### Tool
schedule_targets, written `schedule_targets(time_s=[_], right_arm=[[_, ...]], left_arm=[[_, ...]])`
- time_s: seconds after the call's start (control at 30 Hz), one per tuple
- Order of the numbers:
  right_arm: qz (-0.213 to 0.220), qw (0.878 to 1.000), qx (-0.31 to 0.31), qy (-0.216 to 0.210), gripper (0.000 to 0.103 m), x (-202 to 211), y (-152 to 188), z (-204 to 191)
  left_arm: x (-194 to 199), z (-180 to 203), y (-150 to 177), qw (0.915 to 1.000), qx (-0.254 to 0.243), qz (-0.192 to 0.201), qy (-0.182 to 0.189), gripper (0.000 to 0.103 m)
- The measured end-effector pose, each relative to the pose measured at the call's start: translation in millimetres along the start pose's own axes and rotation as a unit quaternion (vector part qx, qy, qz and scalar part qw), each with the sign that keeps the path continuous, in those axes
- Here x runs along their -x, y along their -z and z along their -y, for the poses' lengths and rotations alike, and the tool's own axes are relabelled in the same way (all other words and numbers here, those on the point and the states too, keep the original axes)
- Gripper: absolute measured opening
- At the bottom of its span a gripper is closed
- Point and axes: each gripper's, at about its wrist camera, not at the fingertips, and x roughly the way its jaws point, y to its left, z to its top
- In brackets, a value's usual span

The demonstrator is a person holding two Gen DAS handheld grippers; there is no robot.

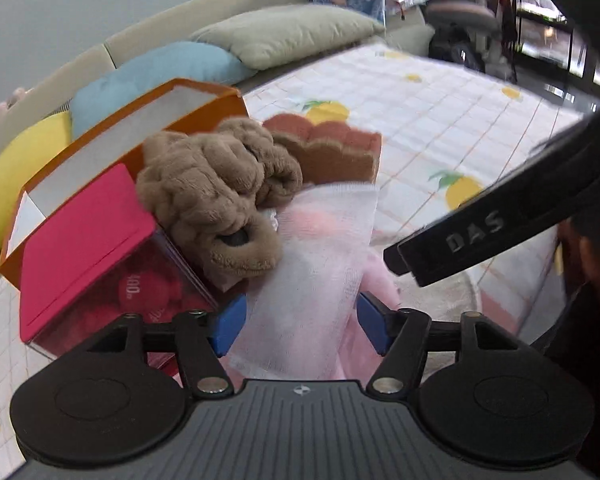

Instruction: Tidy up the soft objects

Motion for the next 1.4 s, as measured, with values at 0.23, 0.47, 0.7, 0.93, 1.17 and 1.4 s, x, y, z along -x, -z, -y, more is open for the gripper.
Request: schedule_targets(time_s=[0.23, 0.47, 0.7, 0.93, 1.17, 1.4], right_arm=[[-0.001, 1.0, 0.004, -0.004, 0.077, -1, 2, -2], [-0.003, 0.999, 0.03, -0.017, 0.071, -3, 4, -11], [0.003, 0.998, 0.056, -0.034, 0.071, -1, 8, -21], [0.005, 0.995, 0.071, -0.063, 0.087, -7, 9, -36], [-0.012, 0.993, 0.09, -0.077, 0.094, -30, 7, -48], [-0.018, 0.988, 0.134, -0.081, 0.07, -45, 14, -60]], left_arm=[[-12, -35, -2, 0.9946, 0.102, -0.019, 0.011, 0.054], [-15, -51, -2, 0.9879, 0.148, -0.039, 0.023, 0.031], [-1, -56, -2, 0.9842, 0.175, -0.022, 0.017, 0.001], [45, -68, 12, 0.9739, 0.226, -0.014, -0.018, 0.001], [59, -79, 34, 0.9626, 0.266, -0.028, -0.043, 0.001], [60, -75, 33, 0.9656, 0.255, -0.019, -0.048, 0.001]])
